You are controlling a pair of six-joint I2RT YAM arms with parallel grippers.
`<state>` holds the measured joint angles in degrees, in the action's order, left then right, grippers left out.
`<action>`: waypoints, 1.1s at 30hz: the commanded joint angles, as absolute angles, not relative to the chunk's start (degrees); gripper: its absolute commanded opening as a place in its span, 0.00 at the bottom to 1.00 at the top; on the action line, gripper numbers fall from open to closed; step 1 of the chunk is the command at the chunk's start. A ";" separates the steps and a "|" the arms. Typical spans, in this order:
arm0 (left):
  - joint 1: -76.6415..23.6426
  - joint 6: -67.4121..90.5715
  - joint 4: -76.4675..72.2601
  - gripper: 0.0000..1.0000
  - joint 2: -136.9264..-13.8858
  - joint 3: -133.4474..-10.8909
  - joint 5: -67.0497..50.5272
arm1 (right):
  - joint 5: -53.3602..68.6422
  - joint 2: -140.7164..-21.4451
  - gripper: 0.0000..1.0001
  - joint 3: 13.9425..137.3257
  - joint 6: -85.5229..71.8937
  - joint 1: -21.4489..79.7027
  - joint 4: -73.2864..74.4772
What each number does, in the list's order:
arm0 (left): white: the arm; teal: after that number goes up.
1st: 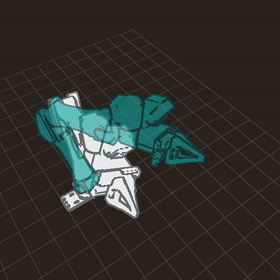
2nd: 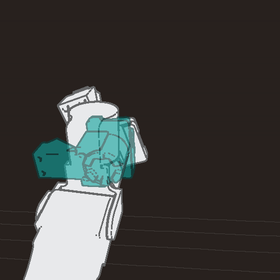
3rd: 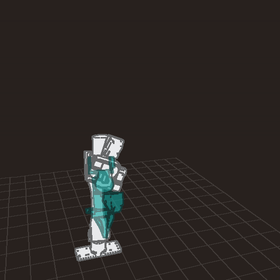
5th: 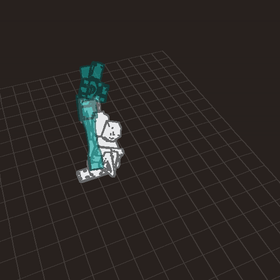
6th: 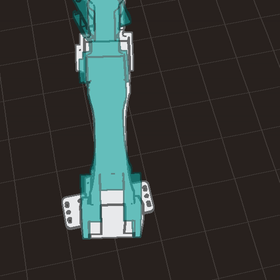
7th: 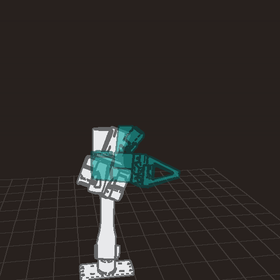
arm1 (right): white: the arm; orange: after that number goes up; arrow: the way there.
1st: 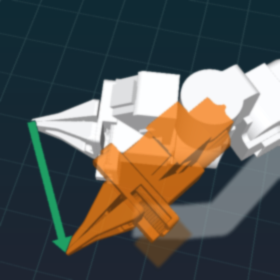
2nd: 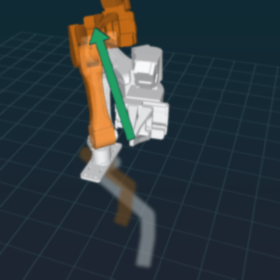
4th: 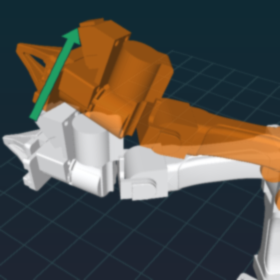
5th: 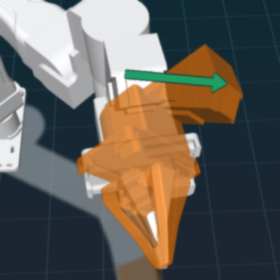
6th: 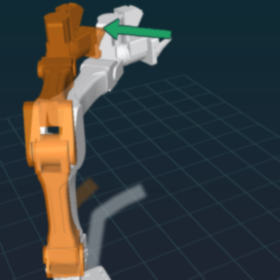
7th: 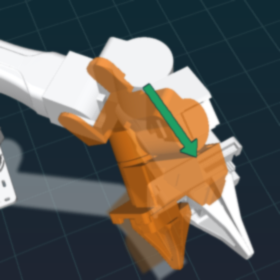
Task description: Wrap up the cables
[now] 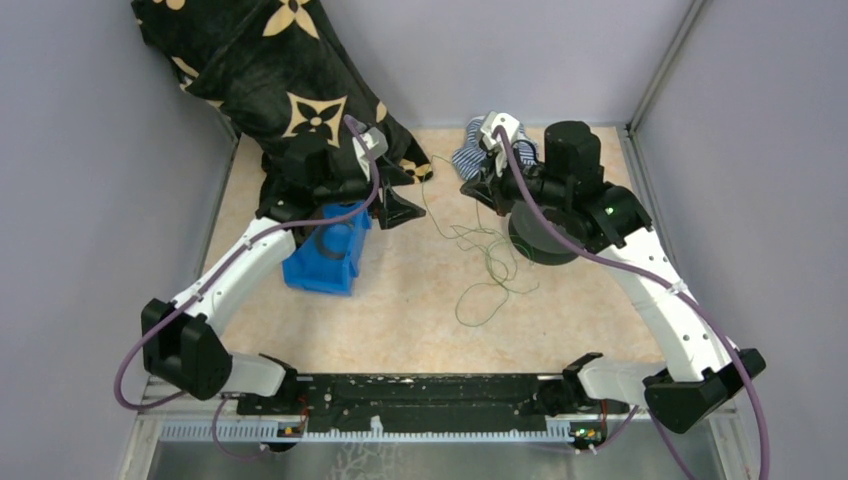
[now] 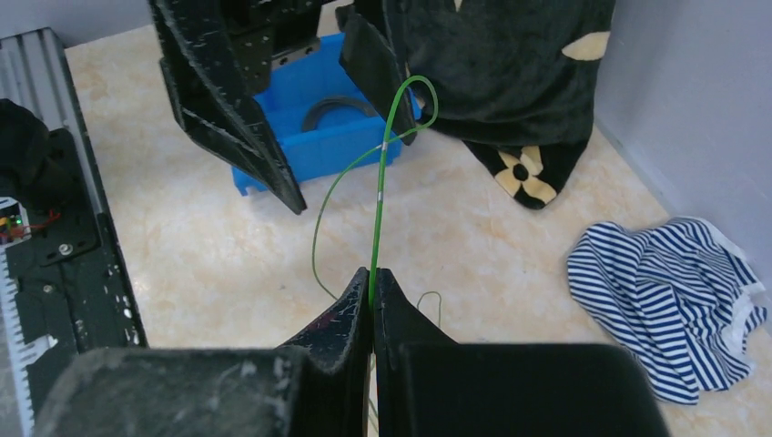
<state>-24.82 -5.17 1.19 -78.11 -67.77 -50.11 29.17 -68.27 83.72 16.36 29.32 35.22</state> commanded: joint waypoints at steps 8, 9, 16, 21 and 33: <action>-26.16 13.73 -14.62 0.95 -82.28 -65.36 -55.73 | 28.39 -69.14 0.00 86.23 11.56 29.00 30.94; -26.19 14.10 -15.26 0.95 -82.26 -64.98 -55.25 | 28.36 -69.09 0.00 86.19 11.44 28.98 31.00; -26.66 18.38 -17.41 0.78 -85.26 -65.92 -52.71 | 34.01 -69.08 0.00 86.51 11.43 29.00 31.83; -26.90 21.98 -20.67 0.54 -86.64 -65.77 -52.98 | 31.33 -68.98 0.00 86.89 11.29 29.00 32.04; -26.81 25.50 -26.20 0.00 -80.07 -63.52 -61.24 | -3.17 -67.38 0.02 80.51 12.95 28.96 24.42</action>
<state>-26.63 23.40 -20.95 -83.92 -63.55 -55.83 10.07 -69.30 82.54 11.05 29.32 30.92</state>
